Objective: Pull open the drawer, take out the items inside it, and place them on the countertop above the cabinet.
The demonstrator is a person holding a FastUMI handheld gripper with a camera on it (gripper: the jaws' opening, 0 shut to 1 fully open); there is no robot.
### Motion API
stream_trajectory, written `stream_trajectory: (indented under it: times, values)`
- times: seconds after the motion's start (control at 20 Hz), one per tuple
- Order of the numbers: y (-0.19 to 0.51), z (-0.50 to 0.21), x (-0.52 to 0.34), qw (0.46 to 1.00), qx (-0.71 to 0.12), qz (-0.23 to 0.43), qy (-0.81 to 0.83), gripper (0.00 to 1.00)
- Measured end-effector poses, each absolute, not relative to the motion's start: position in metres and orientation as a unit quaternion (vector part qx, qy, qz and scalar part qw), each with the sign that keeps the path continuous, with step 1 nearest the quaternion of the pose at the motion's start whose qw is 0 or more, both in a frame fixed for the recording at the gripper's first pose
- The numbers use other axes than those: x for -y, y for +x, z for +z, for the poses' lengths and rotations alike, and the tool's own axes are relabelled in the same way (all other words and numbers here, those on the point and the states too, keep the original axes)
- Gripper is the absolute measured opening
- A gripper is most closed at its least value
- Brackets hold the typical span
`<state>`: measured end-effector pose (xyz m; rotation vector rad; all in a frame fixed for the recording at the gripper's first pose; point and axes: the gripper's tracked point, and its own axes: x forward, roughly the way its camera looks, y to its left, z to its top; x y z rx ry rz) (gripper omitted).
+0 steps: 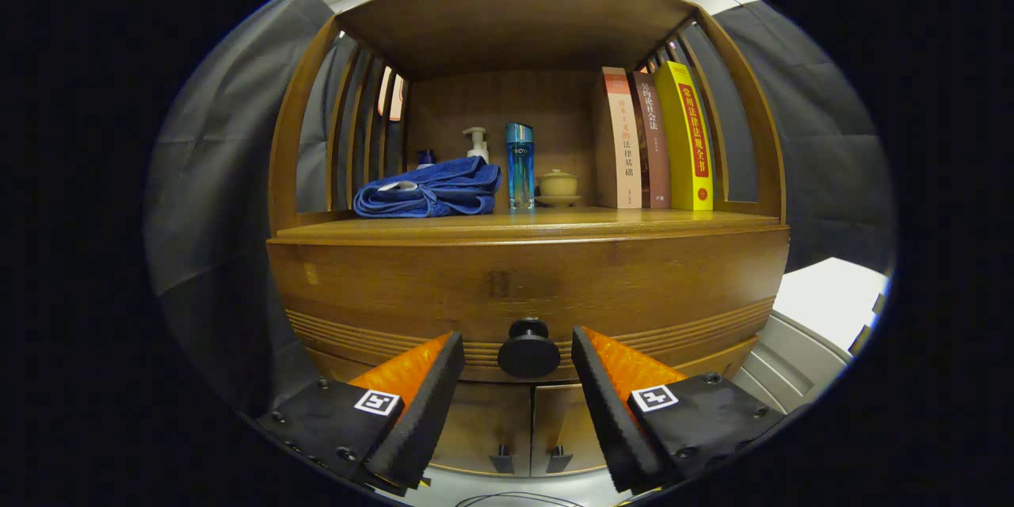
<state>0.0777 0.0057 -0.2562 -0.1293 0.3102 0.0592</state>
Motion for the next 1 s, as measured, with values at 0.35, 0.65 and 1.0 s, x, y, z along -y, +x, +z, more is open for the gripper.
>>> stream_trajectory:
  times: [0.35,0.65,1.0]
  values:
    - [0.094,-0.275,0.005,0.984,-0.169,0.0,-0.059,0.72]
    - [0.098,-0.278,0.004,0.984,-0.176,0.013,-0.035,0.5]
    - [0.077,-0.271,0.006,0.985,-0.172,0.006,-0.032,0.45]
